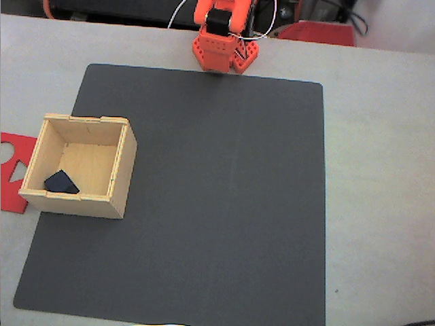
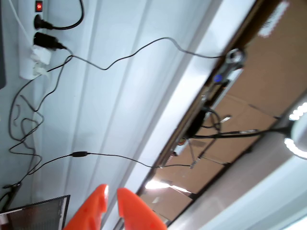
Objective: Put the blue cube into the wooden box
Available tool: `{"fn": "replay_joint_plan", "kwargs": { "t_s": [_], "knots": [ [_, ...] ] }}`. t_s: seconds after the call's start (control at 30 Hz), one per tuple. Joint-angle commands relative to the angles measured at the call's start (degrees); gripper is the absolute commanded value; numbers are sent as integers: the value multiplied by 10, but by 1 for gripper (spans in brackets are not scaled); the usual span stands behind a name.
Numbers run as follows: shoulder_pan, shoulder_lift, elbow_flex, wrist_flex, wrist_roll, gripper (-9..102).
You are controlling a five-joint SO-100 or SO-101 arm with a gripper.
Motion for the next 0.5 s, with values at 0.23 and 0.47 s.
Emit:
{"fn": "replay_joint_plan", "kwargs": {
  "t_s": [0.23,0.47],
  "knots": [
    [-49,221,232,-22,11,0],
    [-55,221,413,-47,67,0]
  ]
}}
